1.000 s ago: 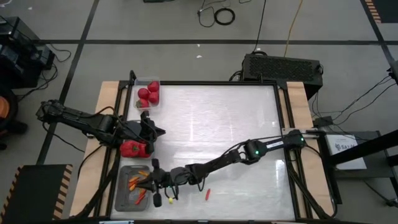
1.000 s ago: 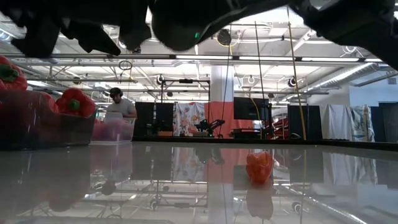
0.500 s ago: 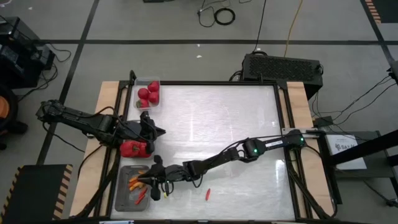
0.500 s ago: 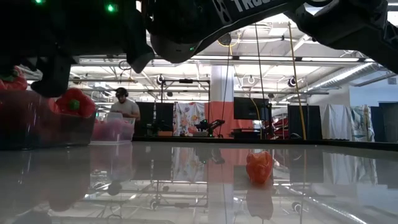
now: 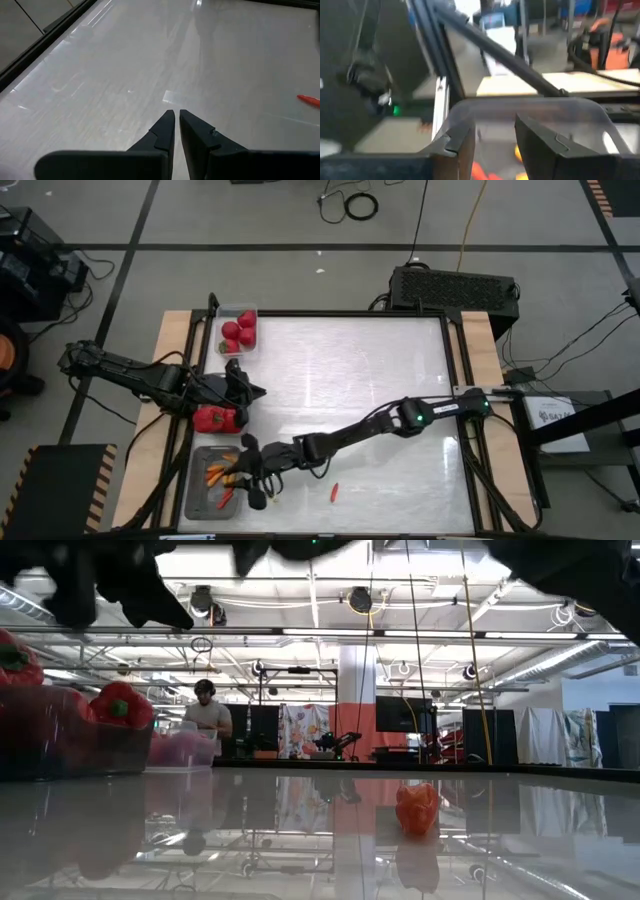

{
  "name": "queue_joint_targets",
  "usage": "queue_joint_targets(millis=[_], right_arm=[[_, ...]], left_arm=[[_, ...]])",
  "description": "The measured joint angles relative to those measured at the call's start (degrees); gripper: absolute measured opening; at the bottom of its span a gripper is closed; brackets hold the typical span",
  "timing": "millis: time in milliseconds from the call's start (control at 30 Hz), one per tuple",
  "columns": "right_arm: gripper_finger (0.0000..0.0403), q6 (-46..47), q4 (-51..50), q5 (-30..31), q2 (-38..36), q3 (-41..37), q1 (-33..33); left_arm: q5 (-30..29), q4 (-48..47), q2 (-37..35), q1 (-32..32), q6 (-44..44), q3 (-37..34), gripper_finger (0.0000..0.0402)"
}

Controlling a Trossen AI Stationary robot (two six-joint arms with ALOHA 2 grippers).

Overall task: Sort produce into baskets
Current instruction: Put the orange chili pepper into the bottom gray bin

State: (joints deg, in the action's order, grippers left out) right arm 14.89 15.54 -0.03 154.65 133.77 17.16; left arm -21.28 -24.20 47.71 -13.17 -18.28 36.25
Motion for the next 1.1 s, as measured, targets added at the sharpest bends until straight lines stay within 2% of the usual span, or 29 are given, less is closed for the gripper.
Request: queue_joint_targets(millis=[233,333,500,767,1100], right_arm=[[0.013,-8.9,-35.0,-4.7,-9.8,0.0,0.6],[0.013,-9.8,-49.3,-6.3,-13.5,0.0,0.6],[0.013,-10.0,-67.4,-7.7,-16.7,0.0,1.6],[0.013,-14.2,-80.5,-8.0,-17.7,-0.2,6.2],[0.013,-26.3,-84.2,-7.4,-17.6,-1.1,12.4]], left_arm=[[0.0,-0.3,0.0,0.0,0.0,0.0,0.0035],[0.0,-0.2,0.0,0.0,0.0,0.0,0.0035],[0.0,-0.2,0.0,0.0,-0.6,0.0,0.0035],[0.0,-0.1,0.9,-0.1,-0.9,0.1,0.0035],[0.0,0.4,6.6,-1.6,0.6,0.1,0.0035]])
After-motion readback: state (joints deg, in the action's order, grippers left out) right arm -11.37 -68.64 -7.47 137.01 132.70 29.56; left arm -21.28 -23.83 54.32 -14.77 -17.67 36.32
